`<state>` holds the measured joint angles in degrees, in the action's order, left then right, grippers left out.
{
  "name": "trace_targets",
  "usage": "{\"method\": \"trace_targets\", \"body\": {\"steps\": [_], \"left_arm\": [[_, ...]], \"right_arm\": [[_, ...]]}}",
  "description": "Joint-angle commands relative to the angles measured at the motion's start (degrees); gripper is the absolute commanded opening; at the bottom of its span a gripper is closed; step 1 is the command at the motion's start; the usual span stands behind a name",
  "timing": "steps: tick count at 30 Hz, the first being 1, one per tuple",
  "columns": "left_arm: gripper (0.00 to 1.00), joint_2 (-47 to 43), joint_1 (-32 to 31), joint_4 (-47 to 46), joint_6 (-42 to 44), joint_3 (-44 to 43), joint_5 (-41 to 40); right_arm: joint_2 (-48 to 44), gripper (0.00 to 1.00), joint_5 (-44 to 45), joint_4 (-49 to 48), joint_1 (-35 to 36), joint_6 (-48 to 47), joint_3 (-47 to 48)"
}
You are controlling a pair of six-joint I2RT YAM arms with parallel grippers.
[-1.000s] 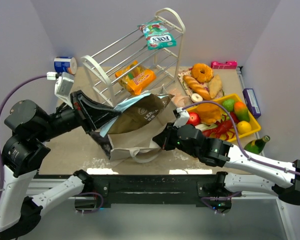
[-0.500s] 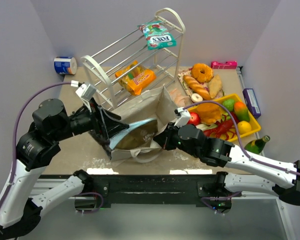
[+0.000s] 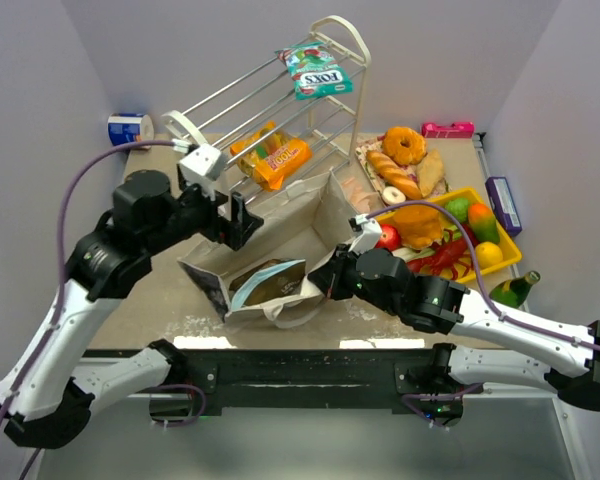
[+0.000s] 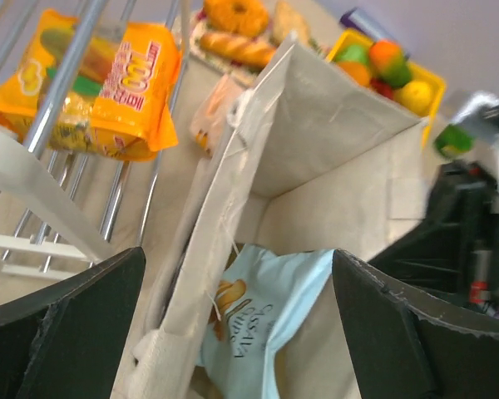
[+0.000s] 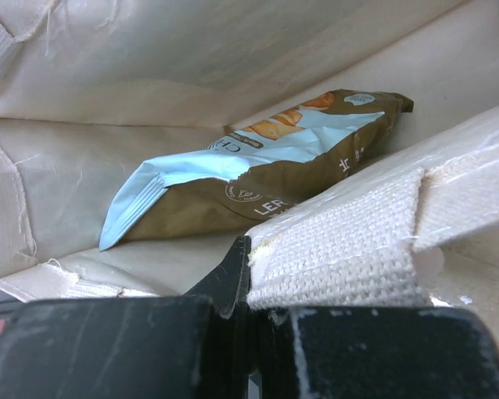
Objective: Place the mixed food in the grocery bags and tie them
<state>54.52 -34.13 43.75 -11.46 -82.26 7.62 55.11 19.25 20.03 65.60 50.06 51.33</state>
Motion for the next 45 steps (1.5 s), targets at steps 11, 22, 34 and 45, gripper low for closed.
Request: {"method": "trace_targets", "body": {"steps": [11, 22, 34, 45], "left_arm": [[0.57, 6.6, 0.4, -3.5, 8.6, 9.0, -7.4], [0.0, 4.2, 0.4, -8.9, 15.1, 12.6, -34.1], [0.0, -3.6, 0.4, -29.1, 24.3, 29.3, -38.3], [0.0, -10.6, 0.5, -38.1, 23.0, 38.1, -30.9]], "right_arm": [[2.2, 0.0, -1.7, -8.2, 0.0, 0.4, 1.7], [12.5, 0.0, -8.7, -21.2, 4.4, 2.5, 3.8], [14.2, 0.86, -1.4, -10.7, 7.4, -9.7, 14.7], [7.7, 0.98, 14.1, 3.5, -1.4, -31.9, 31.3]]}}
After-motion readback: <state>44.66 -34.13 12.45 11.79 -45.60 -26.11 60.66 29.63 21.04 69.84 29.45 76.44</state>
